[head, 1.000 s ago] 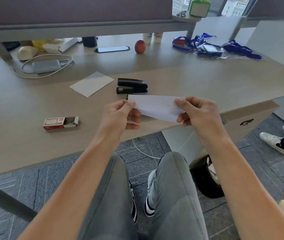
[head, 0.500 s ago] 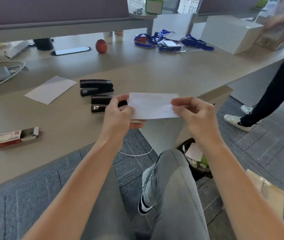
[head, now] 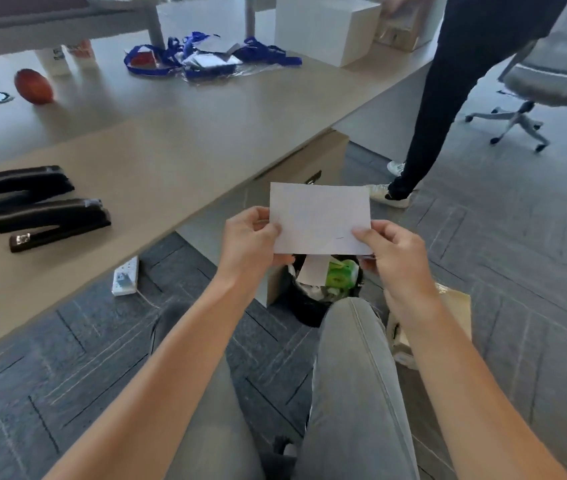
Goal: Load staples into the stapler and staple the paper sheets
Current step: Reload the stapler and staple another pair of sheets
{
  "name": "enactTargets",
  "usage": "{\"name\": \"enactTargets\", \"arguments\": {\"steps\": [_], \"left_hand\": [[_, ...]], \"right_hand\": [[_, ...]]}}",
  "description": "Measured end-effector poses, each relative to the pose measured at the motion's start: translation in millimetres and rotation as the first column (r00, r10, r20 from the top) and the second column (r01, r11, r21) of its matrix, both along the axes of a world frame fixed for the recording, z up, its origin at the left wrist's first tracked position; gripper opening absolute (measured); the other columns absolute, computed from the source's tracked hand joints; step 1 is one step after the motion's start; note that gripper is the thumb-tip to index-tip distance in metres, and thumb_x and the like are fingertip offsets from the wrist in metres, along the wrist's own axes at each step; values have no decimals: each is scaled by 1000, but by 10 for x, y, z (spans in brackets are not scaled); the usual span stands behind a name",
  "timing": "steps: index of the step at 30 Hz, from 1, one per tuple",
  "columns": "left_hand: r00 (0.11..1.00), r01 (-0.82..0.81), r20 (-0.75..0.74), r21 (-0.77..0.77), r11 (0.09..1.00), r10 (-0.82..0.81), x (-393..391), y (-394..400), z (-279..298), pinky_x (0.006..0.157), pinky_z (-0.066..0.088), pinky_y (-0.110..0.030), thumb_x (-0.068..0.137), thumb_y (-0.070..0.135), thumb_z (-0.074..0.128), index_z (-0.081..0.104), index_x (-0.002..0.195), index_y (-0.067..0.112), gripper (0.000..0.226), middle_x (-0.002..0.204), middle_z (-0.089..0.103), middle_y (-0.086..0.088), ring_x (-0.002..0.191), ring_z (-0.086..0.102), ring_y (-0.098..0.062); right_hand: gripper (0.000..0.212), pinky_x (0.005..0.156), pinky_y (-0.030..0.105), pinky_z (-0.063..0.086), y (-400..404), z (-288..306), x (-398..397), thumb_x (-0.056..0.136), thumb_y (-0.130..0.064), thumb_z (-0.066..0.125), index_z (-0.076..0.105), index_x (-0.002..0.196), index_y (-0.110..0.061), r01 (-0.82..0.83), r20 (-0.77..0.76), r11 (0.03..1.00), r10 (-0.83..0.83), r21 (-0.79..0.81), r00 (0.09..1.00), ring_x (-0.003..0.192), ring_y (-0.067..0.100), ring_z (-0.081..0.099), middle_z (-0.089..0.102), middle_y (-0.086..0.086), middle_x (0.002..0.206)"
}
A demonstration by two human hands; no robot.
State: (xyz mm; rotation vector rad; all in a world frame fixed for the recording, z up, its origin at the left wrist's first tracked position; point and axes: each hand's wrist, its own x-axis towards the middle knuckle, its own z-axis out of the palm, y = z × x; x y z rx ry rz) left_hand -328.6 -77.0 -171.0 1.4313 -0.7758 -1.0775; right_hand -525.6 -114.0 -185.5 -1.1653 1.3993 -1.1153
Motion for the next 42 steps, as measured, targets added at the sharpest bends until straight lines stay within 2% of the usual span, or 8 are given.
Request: {"name": "enactTargets", "arguments": {"steps": [9, 20, 22, 24, 26, 32, 36, 42], "left_hand": [[991, 72, 105, 80, 994, -80, -737, -373, -348, 62, 64, -39, 99, 4, 54, 67, 113, 14, 22, 104, 71, -3, 89, 73, -21], [972, 90, 198, 177, 980, -125, -752, -871, -1027, 74, 63, -39, 100, 23, 56, 61, 126, 14, 28, 100, 73, 5, 79, 75, -13], [945, 84, 296, 196, 977, -141, -701, -943, -1226, 80, 57, -22, 98, 31, 57, 61, 129, 16, 34, 98, 70, 12, 87, 69, -4], [879, 89, 440, 226, 970, -183, -670, -933, -1373, 73, 43, -6, 98, 33, 57, 59, 130, 16, 36, 99, 65, 15, 91, 61, 2], [768, 121, 590, 249, 961, -250, -639, -879, -1553, 80, 42, -18, 98, 35, 56, 57, 132, 14, 40, 112, 65, 4, 105, 60, -12], [-2, 106, 771, 634, 766, -637, -605, -620, -1993, 101, 37, -50, 93, 63, 35, 60, 124, 20, 58, 129, 60, -3, 122, 48, -27], [-52, 78, 781, 624, 778, -622, -613, -653, -2041, 96, 40, -51, 94, 63, 29, 63, 116, 18, 61, 122, 64, -4, 116, 53, -27], [-42, 55, 798, 602, 797, -601, -644, -671, -2079, 95, 40, -52, 94, 63, 30, 63, 115, 18, 59, 117, 66, -5, 112, 55, -28]], "right_hand": [[14, 61, 26, 49, -53, -394, -800, 95, -16, 72, 74, 82, -22, 61, 64, 985, -72, 158, 995, 53, -4, 61, 72, -16, 61], [7, 55, 21, 53, -640, -1165, -721, 91, -14, 75, 75, 86, -18, 160, 71, 929, -194, 335, 978, 71, 13, 66, 76, -1, 81], [7, 53, 22, 53, -811, -1374, -652, 90, -11, 75, 73, 85, -16, 200, 77, 903, -247, 379, 966, 71, 16, 65, 74, 4, 82], [12, 52, 23, 53, -975, -1593, -581, 90, -8, 73, 69, 81, -13, 228, 84, 876, -290, 425, 953, 64, 17, 62, 70, 5, 75], [22, 52, 25, 53, -1114, -1801, -504, 91, -5, 72, 62, 73, -13, 243, 93, 850, -320, 467, 943, 57, 16, 60, 66, 5, 67], [21, 56, 30, 53, -1402, -2427, -287, 90, 2, 68, 57, 77, -9, 302, 38, 742, -403, 598, 914, 63, 24, 58, 69, 16, 79], [24, 50, 24, 54, -1515, -2783, -161, 91, 3, 67, 52, 79, -11, 345, 51, 687, -485, 640, 873, 79, 27, 64, 71, 19, 101], [17, 72, 32, 58, -1690, -3100, 5, 91, -12, 73, 61, 79, -10, 287, 38, 725, -396, 626, 917, 76, 20, 65, 69, 8, 90]]}}
